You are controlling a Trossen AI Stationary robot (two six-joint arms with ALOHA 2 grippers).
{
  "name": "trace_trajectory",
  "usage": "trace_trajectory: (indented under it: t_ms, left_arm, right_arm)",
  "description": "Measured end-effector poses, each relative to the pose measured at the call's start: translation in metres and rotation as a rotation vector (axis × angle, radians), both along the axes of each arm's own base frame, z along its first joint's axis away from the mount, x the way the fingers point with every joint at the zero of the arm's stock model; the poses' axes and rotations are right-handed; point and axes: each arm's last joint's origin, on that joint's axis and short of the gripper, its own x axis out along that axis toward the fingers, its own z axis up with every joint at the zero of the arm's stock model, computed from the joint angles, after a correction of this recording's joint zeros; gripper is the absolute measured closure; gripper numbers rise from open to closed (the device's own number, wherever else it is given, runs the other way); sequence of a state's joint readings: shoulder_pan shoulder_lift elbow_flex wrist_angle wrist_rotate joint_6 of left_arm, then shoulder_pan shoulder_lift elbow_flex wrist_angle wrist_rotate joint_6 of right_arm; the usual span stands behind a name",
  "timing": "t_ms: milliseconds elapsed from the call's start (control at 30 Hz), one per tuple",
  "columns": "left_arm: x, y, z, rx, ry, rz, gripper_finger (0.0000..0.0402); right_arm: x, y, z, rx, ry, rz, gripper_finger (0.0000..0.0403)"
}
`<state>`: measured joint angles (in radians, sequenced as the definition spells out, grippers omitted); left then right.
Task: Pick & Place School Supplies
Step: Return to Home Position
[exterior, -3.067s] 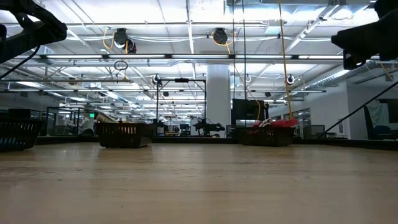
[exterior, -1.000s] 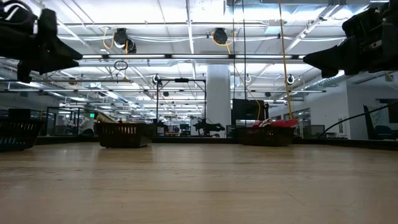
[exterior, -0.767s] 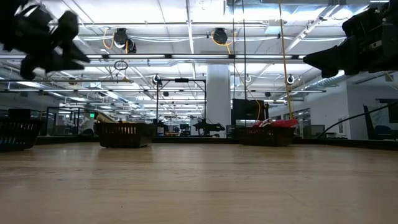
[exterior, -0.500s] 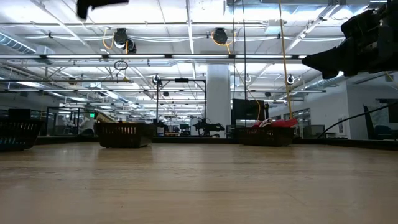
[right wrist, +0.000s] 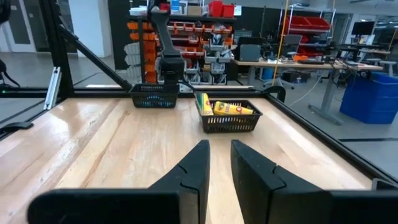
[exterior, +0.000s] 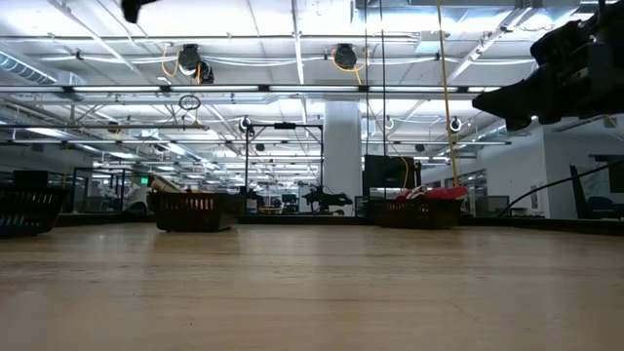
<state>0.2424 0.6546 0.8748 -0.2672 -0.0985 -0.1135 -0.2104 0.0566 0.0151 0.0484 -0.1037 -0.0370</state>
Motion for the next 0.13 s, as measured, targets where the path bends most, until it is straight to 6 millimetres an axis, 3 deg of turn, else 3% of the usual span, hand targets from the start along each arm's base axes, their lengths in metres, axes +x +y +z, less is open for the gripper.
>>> trace_trajectory:
  t_ms: [133]
  left_arm:
    - [-0.031, -0.004, -0.015, 0.027, -0.082, -0.07, 0.0275]
  right_arm:
    - [0.0, 0.0, -0.001, 0.008, 0.008, 0.001, 0.0348]
